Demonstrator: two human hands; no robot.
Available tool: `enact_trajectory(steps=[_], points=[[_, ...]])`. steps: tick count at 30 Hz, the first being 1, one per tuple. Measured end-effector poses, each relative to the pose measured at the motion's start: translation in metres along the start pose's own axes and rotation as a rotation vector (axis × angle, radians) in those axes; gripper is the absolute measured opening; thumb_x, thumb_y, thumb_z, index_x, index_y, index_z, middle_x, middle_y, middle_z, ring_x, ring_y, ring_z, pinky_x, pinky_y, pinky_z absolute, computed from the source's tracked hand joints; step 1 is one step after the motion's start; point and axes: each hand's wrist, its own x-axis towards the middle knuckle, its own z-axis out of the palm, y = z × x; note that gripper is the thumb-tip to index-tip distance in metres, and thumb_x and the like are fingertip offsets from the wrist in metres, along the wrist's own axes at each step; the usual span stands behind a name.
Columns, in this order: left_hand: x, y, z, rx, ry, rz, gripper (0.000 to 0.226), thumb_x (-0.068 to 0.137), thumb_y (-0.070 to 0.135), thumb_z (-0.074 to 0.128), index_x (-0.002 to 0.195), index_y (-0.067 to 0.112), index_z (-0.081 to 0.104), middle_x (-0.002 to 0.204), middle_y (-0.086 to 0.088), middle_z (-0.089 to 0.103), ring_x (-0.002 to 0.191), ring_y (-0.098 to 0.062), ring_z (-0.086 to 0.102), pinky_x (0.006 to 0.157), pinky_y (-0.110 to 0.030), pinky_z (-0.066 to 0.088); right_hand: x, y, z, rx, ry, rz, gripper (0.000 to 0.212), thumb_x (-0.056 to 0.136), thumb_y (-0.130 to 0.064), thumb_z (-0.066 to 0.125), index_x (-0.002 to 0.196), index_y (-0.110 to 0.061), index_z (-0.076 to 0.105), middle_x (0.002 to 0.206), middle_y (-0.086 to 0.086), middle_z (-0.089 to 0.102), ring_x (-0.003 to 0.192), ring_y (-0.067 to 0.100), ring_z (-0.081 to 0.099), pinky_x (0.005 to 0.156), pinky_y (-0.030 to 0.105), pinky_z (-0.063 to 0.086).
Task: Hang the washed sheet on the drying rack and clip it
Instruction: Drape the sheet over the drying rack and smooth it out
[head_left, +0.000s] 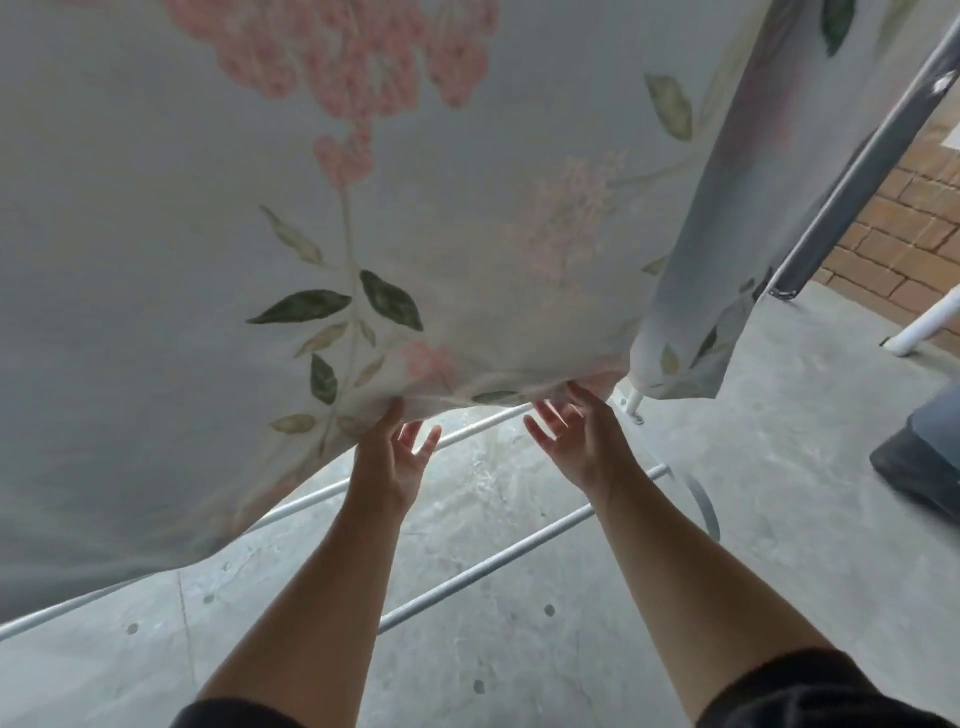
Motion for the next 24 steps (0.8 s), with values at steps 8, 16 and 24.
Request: enact_trajectory(steps=[8, 16, 24], points=[[-0.002, 0.002, 0.01, 0.035, 0.185, 0.042, 0.031, 0.09, 0.007, 0.06, 0.117, 0.021, 0.054, 0.111, 0.002, 0.063, 0.102, -0.019, 0.06, 0.084, -0.038, 0.047, 0.023, -0.018, 0.011, 0.065, -0.104, 0.005, 0.035, 0.092, -0.01, 0.049, 0.124, -0.023, 0.054, 0.131, 0.0, 0.059, 0.124, 0.018, 0.051, 0.103, 0.043, 0.037], [0.014, 0.009, -0.007, 0.099, 0.119, 0.04, 0.036, 0.09, 0.009, 0.059, 0.12, 0.024, 0.047, 0.103, 0.009, 0.06, 0.096, -0.012, 0.055, 0.091, -0.038, 0.037, 0.045, -0.013, 0.014, -0.049, -0.166, -0.064, 0.045, 0.087, -0.021, 0.059, 0.131, -0.011, 0.05, 0.128, 0.017, 0.056, 0.131, 0.031, 0.045, 0.105, 0.044, 0.04], [0.005, 0.015, -0.011, 0.064, -0.207, 0.035, 0.086, 0.053, 0.027, 0.091, 0.128, 0.023, 0.048, 0.121, 0.001, 0.062, 0.116, -0.017, 0.059, 0.086, -0.041, 0.051, 0.05, -0.016, 0.028, 0.084, -0.362, -0.116, 0.037, 0.092, -0.018, 0.048, 0.128, -0.016, 0.055, 0.124, 0.008, 0.062, 0.118, 0.025, 0.056, 0.104, 0.045, 0.043]])
